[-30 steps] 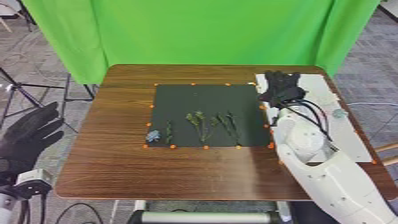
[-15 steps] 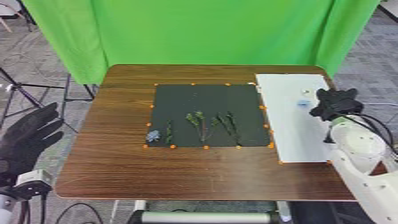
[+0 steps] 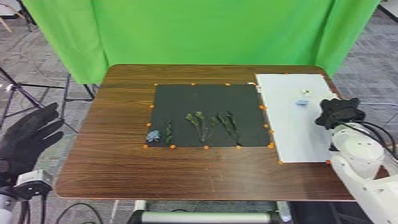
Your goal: Arrange flowers
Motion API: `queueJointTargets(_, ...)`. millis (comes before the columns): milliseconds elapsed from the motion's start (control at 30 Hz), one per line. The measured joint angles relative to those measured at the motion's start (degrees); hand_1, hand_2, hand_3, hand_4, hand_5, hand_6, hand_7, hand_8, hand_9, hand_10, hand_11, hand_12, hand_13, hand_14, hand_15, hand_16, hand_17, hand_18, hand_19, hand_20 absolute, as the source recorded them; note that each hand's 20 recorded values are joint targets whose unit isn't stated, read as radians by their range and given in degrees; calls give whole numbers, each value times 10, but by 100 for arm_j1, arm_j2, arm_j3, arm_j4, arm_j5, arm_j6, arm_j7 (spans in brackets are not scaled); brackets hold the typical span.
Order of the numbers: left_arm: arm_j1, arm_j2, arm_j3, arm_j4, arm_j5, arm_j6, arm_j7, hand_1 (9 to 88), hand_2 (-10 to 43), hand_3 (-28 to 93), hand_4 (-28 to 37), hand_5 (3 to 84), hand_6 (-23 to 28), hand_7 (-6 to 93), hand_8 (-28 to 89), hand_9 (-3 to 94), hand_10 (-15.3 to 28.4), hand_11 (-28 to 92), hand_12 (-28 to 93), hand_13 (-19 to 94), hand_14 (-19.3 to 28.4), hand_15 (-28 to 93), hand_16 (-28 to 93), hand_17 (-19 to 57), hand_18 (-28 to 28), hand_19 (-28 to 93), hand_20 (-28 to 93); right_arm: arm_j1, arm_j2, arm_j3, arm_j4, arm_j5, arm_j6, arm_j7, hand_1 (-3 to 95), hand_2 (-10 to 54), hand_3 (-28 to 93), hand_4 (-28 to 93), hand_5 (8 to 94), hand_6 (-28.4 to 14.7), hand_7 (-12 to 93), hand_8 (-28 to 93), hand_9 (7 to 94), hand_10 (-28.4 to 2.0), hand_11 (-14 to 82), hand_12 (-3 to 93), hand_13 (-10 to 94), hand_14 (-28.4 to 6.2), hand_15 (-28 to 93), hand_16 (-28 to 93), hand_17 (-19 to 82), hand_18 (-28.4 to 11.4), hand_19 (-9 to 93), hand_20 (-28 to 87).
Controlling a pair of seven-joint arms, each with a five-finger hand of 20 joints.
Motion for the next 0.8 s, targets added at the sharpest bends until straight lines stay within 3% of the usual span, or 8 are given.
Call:
queueJointTargets(100, 5, -10, 0, -8, 0, 6, 2, 236, -25, 708, -279, 249, 22, 233, -113, 191, 94, 168, 185, 157, 113, 214, 64, -103, 180, 381, 101, 20, 22, -92, 138, -40, 333, 19, 469, -83, 831, -282, 592, 31, 594, 35, 729, -55, 334, 551, 708, -34, 570, 364, 212, -178, 709, 461)
queueJointTargets(200, 16, -19, 0, -19, 0, 11, 7, 236, -25, 708, -279, 250, 22, 233, -113, 191, 94, 167, 184, 157, 114, 215, 64, -103, 181, 381, 101, 22, 27, -157, 289, -57, 1031, -12, 465, -89, 854, -281, 626, 27, 586, 45, 763, -54, 341, 567, 732, -36, 595, 359, 224, -178, 714, 464)
queueJointTargets(300, 36, -27, -4, -24, 0, 15, 14, 236, -25, 708, -279, 250, 22, 232, -113, 192, 95, 168, 184, 157, 114, 214, 63, -103, 181, 381, 101, 8, 26, -163, 301, -65, 1487, -80, 463, -93, 862, -279, 637, 25, 578, 47, 777, -55, 340, 573, 738, -36, 603, 358, 229, -179, 716, 466)
queueJointTargets(533, 86, -38, -30, -44, 0, 35, 23, 236, -25, 708, -279, 250, 22, 232, -112, 192, 95, 168, 184, 157, 114, 215, 63, -103, 181, 381, 100, 124, 7, -388, -47, 12, 1603, -222, 461, -95, 863, -273, 640, 24, 576, 53, 778, -58, 334, 584, 738, -39, 611, 354, 229, -180, 717, 470)
queueJointTargets(800, 81, -44, 10, -44, 0, 36, 4, 236, -26, 708, -280, 250, 23, 234, -111, 191, 94, 168, 185, 156, 114, 216, 62, -103, 181, 383, 99, 1211, -493, -1655, -355, 276, 1858, -786, 446, -95, 869, -239, 663, 23, 557, 63, 796, -53, 342, 589, 746, -51, 651, 346, 236, -184, 730, 478)
